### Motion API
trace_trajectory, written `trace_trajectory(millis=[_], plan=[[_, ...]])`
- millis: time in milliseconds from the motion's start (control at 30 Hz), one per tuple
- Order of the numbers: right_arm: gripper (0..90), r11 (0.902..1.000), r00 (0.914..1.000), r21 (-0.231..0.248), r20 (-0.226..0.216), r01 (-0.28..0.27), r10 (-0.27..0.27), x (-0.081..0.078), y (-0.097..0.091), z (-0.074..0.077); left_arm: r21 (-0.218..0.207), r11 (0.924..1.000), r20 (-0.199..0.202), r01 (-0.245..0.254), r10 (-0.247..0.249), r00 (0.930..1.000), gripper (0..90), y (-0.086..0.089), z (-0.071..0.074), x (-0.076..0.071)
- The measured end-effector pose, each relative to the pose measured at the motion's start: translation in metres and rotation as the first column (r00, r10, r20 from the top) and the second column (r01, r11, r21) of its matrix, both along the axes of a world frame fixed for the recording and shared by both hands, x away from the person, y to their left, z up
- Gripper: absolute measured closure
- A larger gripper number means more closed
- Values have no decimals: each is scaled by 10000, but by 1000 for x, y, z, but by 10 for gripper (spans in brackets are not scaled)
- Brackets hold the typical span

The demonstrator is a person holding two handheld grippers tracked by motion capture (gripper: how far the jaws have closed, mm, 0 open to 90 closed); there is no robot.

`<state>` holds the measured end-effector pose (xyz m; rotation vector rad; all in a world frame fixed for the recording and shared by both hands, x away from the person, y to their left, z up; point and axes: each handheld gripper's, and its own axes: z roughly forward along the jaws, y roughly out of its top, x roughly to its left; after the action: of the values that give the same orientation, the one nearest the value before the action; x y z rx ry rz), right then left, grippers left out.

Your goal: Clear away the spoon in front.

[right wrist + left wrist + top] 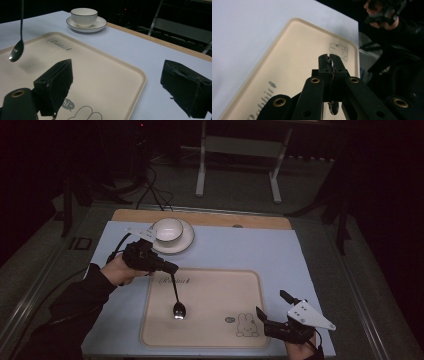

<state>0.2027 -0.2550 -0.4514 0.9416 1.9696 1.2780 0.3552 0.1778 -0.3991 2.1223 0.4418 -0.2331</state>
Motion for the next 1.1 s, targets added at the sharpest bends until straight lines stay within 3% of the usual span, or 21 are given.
trace_trajectory(millis=[233, 433, 900, 1100], plan=[[108, 10000, 10000, -16, -8, 1, -1, 0, 0, 0, 543, 9965, -359, 632, -613, 9975, 897, -9, -13, 0], [108, 10000, 10000, -15, -14, -1, 1, 0, 0, 0, 684, 9935, -541, 908, -872, 9947, 896, -14, -21, 3], [108, 10000, 10000, -24, -14, 3, -3, 0, 0, 0, 439, 9937, -835, 1027, -988, 9916, 891, -15, -36, 8], [109, 10000, 10000, -31, -29, 9, -9, 0, 0, -1, 423, 9966, -574, 705, -680, 9960, 847, -13, -44, 10]])
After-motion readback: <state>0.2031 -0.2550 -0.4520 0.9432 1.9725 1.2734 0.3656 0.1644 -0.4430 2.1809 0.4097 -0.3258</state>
